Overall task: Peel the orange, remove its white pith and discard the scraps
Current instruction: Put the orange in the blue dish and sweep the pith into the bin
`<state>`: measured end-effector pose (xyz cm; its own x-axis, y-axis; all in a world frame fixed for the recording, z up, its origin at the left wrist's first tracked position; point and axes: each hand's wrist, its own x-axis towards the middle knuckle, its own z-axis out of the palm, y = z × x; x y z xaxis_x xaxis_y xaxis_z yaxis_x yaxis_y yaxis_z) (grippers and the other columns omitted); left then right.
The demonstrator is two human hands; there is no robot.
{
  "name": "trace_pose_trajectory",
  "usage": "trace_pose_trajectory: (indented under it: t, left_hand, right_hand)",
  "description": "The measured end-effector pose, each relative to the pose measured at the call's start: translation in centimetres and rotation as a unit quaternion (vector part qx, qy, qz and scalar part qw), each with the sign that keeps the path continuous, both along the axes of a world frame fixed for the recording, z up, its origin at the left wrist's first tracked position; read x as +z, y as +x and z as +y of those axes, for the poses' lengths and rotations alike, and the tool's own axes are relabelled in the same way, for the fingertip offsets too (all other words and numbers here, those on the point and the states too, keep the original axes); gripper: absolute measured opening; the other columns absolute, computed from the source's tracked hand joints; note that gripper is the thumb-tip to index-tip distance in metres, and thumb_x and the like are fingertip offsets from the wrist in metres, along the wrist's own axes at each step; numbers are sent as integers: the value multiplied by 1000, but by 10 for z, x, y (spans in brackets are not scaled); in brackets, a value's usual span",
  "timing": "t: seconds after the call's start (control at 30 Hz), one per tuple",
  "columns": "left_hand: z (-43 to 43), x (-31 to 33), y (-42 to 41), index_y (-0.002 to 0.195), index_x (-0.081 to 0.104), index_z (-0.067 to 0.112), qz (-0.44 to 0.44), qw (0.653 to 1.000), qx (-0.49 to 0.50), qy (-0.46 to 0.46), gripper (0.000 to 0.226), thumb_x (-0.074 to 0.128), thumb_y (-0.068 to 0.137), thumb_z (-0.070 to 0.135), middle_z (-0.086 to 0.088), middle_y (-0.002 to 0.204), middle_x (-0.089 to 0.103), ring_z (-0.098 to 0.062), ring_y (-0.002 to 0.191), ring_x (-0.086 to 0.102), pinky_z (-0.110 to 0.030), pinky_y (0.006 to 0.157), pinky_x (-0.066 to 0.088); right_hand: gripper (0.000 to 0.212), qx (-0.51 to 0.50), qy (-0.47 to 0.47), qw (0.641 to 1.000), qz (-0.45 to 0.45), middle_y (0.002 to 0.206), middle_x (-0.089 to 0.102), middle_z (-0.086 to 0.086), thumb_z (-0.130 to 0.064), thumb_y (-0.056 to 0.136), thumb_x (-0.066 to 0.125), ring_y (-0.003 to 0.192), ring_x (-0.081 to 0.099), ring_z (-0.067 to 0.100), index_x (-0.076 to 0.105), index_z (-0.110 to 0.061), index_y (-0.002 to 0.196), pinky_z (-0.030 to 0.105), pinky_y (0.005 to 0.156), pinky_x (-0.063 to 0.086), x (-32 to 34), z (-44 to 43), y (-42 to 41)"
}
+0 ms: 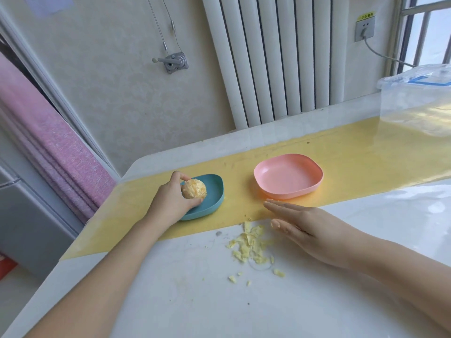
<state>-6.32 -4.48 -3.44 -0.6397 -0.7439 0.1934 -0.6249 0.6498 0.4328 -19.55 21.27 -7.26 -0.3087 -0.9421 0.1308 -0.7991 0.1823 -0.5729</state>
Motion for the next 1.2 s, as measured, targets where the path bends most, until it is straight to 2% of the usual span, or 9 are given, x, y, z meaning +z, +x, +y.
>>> trace_pose_trajectory:
  t: [0.17, 0.27, 0.37, 0.53, 0.73, 0.83, 0.97, 1.1, 1.2]
  left_hand:
    - [2, -11, 6, 130, 47, 22, 25, 999, -22, 7, 58, 73, 80, 34, -3, 125, 60, -20, 111, 54, -23, 78, 35]
    - [7, -9, 17, 138, 42, 20, 36, 998, -43, -10, 63, 69, 84, 35, -2, 141, 48, -18, 130, 42, -20, 94, 30]
    - [17, -9, 39, 142, 40, 16, 76, 994, -67, -50, 62, 65, 87, 32, -1, 152, 34, -12, 141, 27, -16, 107, 17]
    - [51, -20, 92, 142, 42, 17, 88, 987, -126, -38, 53, 49, 95, 41, 9, 151, 33, 4, 136, 25, 3, 101, 9]
    - [76, -42, 133, 149, 24, 26, -1, 990, -133, 51, 59, 36, 95, 46, 23, 150, 14, 13, 136, 10, 1, 103, 2]
    - [85, -45, 142, 149, 24, 25, -2, 987, -139, 82, 66, 31, 89, 53, 24, 149, 16, 14, 136, 11, 2, 102, 2]
    - [96, -42, 149, 146, 32, 27, 52, 980, -129, 143, 62, 35, 89, 51, 25, 146, 26, 16, 131, 21, 7, 96, 9]
    - [105, -42, 157, 146, 32, 31, 75, 974, -139, 163, 67, 36, 84, 57, 23, 149, 27, 15, 134, 21, -3, 105, 13]
    - [111, -43, 164, 146, 31, 31, 83, 972, -138, 172, 67, 37, 85, 56, 23, 150, 26, 13, 135, 21, -11, 111, 14]
  right_hand:
    - [77, -8, 74, 994, 74, 159, -2, -9, -63, 89, 14, 145, 1, 4, 5, -22, 153, 18, 114, 2, -4, -26, 15]
    - [68, 14, 81, 993, 88, 160, 2, -4, -54, 97, 19, 146, 1, 7, 7, -18, 153, 16, 112, -2, -3, -46, 26]
    - [64, 76, 67, 992, 71, 159, 11, -10, -52, 95, 15, 144, 6, 1, 16, -23, 152, 12, 113, 1, -1, -44, 36]
    - [57, 166, 50, 983, 56, 154, 18, -20, -48, 96, 20, 139, 10, -11, 27, -28, 149, 3, 109, 3, -1, -18, 55]
    - [60, 222, 46, 968, 106, 156, 12, -20, -54, 97, 19, 139, 3, -14, 21, -28, 151, 10, 114, 8, -5, 14, 71]
    - [62, 183, 22, 979, 92, 157, 3, -22, -60, 95, 20, 141, -1, -10, 15, -32, 151, 14, 116, 5, -6, 20, 68]
    - [77, 53, 97, 991, 69, 156, -9, -22, -69, 83, 15, 141, -6, -9, 2, -34, 151, 10, 111, -2, -1, 2, 58]
    - [98, 89, 96, 980, 148, 159, -1, -10, -80, 73, -8, 144, -4, 1, 6, -25, 153, 8, 108, -9, -7, -8, 71]
    - [70, 146, 66, 980, 115, 158, 7, -15, -61, 92, 11, 143, 2, -6, 18, -26, 152, 12, 115, 1, -5, 10, 93]
